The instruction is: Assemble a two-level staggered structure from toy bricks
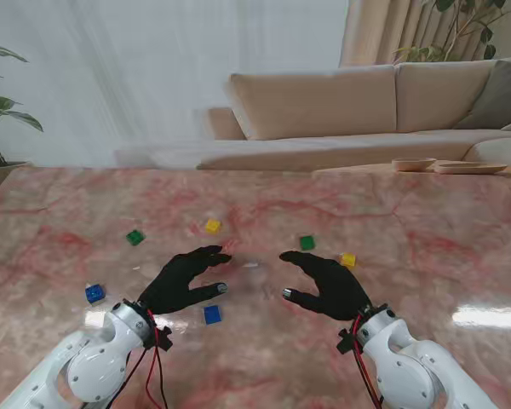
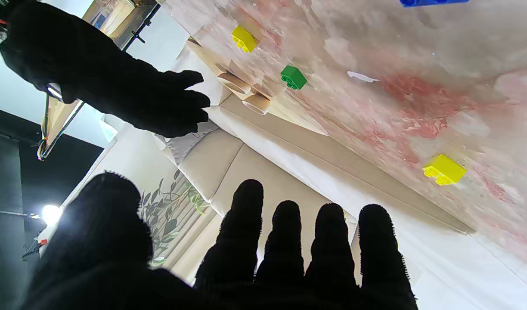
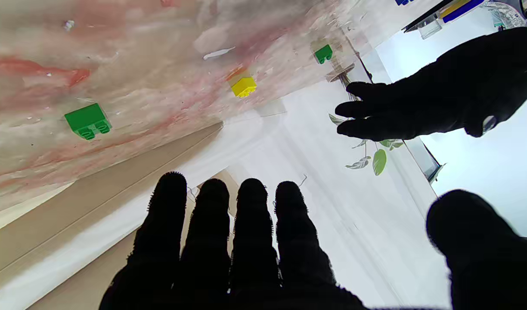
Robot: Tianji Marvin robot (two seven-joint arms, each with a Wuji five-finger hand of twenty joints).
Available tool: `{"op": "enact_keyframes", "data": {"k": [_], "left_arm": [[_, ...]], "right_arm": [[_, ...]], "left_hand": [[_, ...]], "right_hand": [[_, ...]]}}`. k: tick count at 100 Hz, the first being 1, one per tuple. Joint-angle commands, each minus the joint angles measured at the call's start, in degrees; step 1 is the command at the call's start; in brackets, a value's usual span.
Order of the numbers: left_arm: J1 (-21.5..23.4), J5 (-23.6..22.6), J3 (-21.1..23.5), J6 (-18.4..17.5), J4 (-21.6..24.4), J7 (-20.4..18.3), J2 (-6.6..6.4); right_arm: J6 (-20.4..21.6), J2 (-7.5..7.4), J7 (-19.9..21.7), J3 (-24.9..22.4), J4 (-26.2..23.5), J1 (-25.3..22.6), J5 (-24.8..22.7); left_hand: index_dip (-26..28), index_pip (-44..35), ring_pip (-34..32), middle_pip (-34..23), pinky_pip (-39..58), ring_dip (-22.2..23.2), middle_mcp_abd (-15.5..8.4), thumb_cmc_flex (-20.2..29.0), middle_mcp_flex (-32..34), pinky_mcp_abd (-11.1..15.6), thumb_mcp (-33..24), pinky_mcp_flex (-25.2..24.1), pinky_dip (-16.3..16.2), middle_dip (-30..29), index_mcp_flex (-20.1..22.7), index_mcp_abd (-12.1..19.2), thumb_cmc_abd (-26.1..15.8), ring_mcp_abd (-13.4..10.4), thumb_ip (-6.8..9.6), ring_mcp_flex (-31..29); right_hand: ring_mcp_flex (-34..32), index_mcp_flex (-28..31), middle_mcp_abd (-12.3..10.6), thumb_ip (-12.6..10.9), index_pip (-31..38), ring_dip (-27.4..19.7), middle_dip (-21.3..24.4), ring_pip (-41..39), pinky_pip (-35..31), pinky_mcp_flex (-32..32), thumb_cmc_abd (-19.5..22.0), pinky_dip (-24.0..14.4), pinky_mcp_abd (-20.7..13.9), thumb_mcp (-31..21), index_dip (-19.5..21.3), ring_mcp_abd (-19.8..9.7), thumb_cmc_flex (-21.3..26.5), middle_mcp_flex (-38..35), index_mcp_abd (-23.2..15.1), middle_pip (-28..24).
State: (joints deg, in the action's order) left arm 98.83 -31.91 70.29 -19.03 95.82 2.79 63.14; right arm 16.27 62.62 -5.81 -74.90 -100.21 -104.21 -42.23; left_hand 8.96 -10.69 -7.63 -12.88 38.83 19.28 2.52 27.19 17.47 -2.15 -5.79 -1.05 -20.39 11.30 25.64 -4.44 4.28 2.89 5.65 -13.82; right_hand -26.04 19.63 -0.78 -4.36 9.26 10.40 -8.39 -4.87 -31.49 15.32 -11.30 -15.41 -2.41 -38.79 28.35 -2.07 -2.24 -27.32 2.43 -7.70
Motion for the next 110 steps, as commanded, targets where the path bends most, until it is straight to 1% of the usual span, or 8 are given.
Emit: {"op": "enact_keyframes", "data": {"k": [1,27,51,72,74,87,96,110], "left_arm": [[0.51,-0.22,-0.13,0.19,0.08,0.15,0.07],[0.62,-0.55,0.09,0.03,0.23,0.00,-0.01],[0.91,-1.22,1.80,-0.73,0.17,-1.52,-0.41],[1.80,-1.94,3.57,-1.66,-0.13,-2.25,-0.66],[1.95,-1.97,3.72,-1.66,-0.07,-2.24,-0.66],[2.90,-2.62,4.94,-2.02,0.57,-2.15,-0.70],[3.55,-2.79,6.07,-2.15,1.24,-2.29,-0.72],[4.58,-3.22,8.13,-2.73,2.50,-2.37,-0.73]], "right_arm": [[0.08,-0.02,0.63,-0.05,0.35,-0.16,-0.07],[0.14,-0.04,0.23,-0.22,0.54,0.09,-0.83],[-1.15,-0.18,0.58,-0.51,-0.01,0.10,-2.01],[-1.57,-0.74,1.52,0.74,-0.08,1.34,-5.45],[-1.67,-0.81,1.73,1.05,-0.10,1.51,-5.77],[-2.76,-1.24,2.82,3.96,0.12,3.22,-7.74],[-4.25,-1.59,3.52,6.82,0.65,5.07,-9.80],[-7.72,-1.88,4.63,12.27,1.52,8.52,-11.39]], "left_hand": [[0.41,-0.25,-0.70,0.56,1.47,0.56,0.07,-3.10,1.74,0.22,-1.31,-0.21,0.08,0.51,0.66,-0.40,-0.79,0.63,-1.29,-1.01],[0.41,-0.26,-0.72,0.47,1.43,0.60,0.06,-3.04,1.79,0.29,-1.34,-0.33,0.09,0.57,0.75,-0.50,-0.76,0.57,-1.34,-1.04],[0.38,-0.20,-0.62,0.52,1.05,0.58,0.03,-2.78,1.69,0.21,-1.36,-0.83,0.27,0.56,0.71,-0.61,-0.50,0.60,-1.42,-0.80],[0.33,-0.09,-0.45,0.62,0.68,0.52,0.06,-2.72,1.51,0.42,-1.26,-1.09,0.46,0.50,0.53,-0.73,-0.62,0.45,-1.52,-0.53],[0.32,-0.06,-0.43,0.66,0.65,0.51,-0.01,-2.73,1.44,0.44,-1.25,-1.11,0.48,0.49,0.49,-0.72,-0.65,0.38,-1.53,-0.52],[0.28,0.01,-0.34,0.71,0.54,0.46,-0.01,-2.80,1.41,0.42,-1.18,-1.13,0.54,0.45,0.44,-0.78,-0.73,0.29,-1.54,-0.49],[0.25,0.07,-0.24,0.75,0.48,0.42,0.04,-2.77,1.36,0.42,-1.17,-1.14,0.58,0.43,0.40,-0.80,-0.80,0.23,-1.54,-0.38],[0.22,0.10,-0.24,0.74,0.51,0.40,0.02,-2.88,1.45,0.40,-1.07,-1.01,0.58,0.42,0.46,-0.80,-0.89,0.20,-1.57,-0.56]], "right_hand": [[0.98,1.17,-0.62,-0.15,-0.57,0.24,0.50,0.71,0.43,-0.70,0.28,1.32,-1.10,0.82,-0.55,-0.84,-0.36,0.92,-0.78,1.11],[0.83,1.37,-0.52,-0.01,-0.46,0.28,0.57,0.62,0.45,-0.71,0.34,1.30,-1.12,0.96,-0.64,-0.83,-0.08,0.87,-0.82,1.12],[0.68,1.56,-0.65,0.20,-0.34,0.36,0.59,0.54,0.42,-0.77,0.06,1.23,-1.22,1.11,-0.71,-0.92,0.58,0.81,-1.05,1.07],[-0.15,1.52,-1.84,1.31,-0.08,0.85,0.02,-0.03,0.02,-0.80,-3.90,0.73,-1.56,1.03,-0.62,-2.09,3.43,0.31,-1.67,0.32],[-0.41,1.48,-1.94,2.20,0.10,1.28,-0.42,-0.31,-0.59,-0.81,-4.33,0.10,-1.43,1.00,-0.48,-2.09,3.96,0.30,-1.71,-0.01],[-3.64,2.26,-2.46,4.32,1.04,3.55,-2.67,-2.21,-3.55,0.38,-8.75,-3.00,-0.42,-0.03,0.02,-1.96,6.78,-1.47,-2.14,-1.76],[-6.28,2.74,-2.55,5.21,1.74,7.49,-5.33,-4.78,-7.59,1.32,-12.57,-8.39,1.25,-0.63,0.38,-1.47,8.85,-2.26,-1.98,-3.34],[-8.43,2.85,-2.58,6.03,2.38,13.74,-12.38,-9.76,-12.38,2.23,-18.12,-17.61,1.16,-1.31,0.67,-2.30,12.32,-1.56,-1.17,-8.88]]}}
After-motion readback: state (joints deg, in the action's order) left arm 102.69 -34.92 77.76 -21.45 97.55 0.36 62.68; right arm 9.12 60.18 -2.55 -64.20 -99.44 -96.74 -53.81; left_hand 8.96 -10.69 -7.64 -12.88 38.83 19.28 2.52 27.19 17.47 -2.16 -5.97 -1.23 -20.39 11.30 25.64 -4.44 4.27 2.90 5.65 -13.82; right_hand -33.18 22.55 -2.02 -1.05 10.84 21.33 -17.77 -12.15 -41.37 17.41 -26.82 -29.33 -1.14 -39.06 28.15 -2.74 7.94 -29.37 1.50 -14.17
